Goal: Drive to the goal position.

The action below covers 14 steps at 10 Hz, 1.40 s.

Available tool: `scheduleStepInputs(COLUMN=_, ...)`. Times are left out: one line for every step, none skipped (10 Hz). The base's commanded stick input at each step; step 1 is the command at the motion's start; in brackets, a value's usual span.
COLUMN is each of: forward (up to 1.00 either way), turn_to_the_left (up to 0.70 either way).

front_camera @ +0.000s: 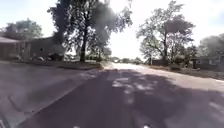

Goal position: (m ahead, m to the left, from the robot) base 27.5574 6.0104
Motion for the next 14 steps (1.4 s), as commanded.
scheduleStepInputs(forward=1.0, turn_to_the_left=0.01)
scheduleStepInputs(forward=1.0, turn_to_the_left=0.03)
scheduleStepInputs(forward=1.0, turn_to_the_left=0.03)
scheduleStepInputs(forward=1.0, turn_to_the_left=0.03)
scheduleStepInputs(forward=1.0, turn_to_the_left=0.03)
scheduleStepInputs(forward=1.0, turn_to_the_left=0.03)
scheduleStepInputs(forward=1.0, turn_to_the_left=0.03)
scheduleStepInputs(forward=1.0, turn_to_the_left=0.03)
scheduleStepInputs(forward=1.0, turn_to_the_left=0.02)
scheduleStepInputs(forward=1.0, turn_to_the_left=0.02)
scheduleStepInputs(forward=1.0, turn_to_the_left=0.02)
scheduleStepInputs(forward=1.0, turn_to_the_left=0.02)
scheduleStepInputs(forward=1.0, turn_to_the_left=0.02)
scheduleStepInputs(forward=1.0, turn_to_the_left=0.02)
